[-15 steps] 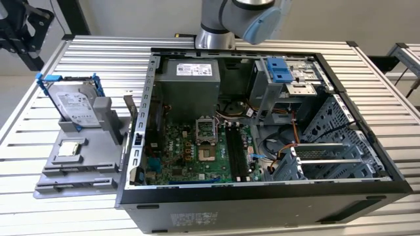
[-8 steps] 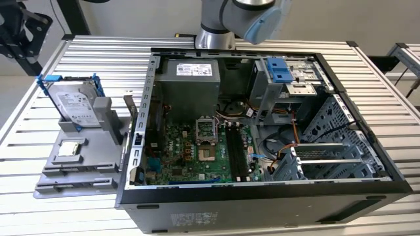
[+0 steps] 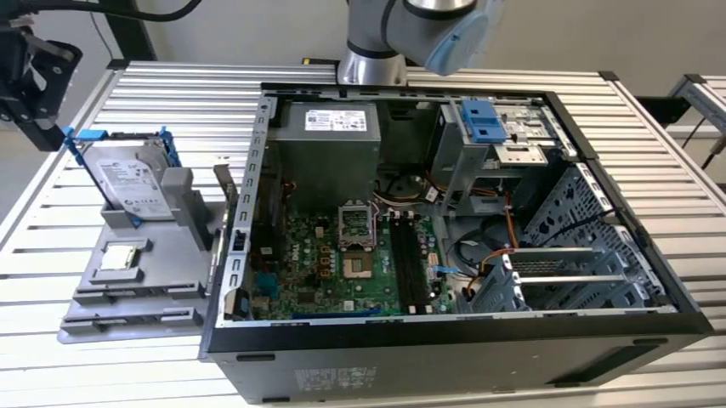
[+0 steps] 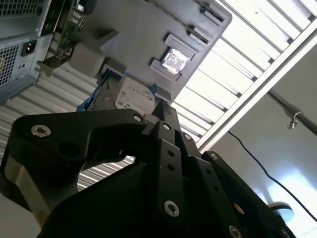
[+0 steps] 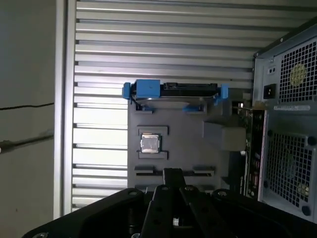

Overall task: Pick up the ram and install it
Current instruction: 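Reach for the ram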

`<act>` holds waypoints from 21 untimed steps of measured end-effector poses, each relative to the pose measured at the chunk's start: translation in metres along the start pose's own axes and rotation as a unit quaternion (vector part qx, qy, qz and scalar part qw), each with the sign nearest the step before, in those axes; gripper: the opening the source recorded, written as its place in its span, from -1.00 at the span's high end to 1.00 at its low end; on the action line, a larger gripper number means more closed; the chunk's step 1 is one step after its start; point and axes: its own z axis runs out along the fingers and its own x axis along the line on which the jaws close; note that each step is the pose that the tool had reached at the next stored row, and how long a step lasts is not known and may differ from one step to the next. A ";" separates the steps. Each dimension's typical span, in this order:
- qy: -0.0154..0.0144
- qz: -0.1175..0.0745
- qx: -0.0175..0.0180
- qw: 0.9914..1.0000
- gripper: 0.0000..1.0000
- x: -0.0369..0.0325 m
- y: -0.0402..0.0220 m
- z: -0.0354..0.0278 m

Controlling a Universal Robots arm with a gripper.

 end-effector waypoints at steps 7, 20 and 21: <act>0.000 -0.001 0.000 1.000 1.00 0.0000 -0.0179 0.0013; 0.001 -0.017 0.000 1.000 1.00 -0.0044 -0.0304 0.0036; 0.001 -0.018 0.000 1.000 1.00 -0.0049 -0.0320 0.0038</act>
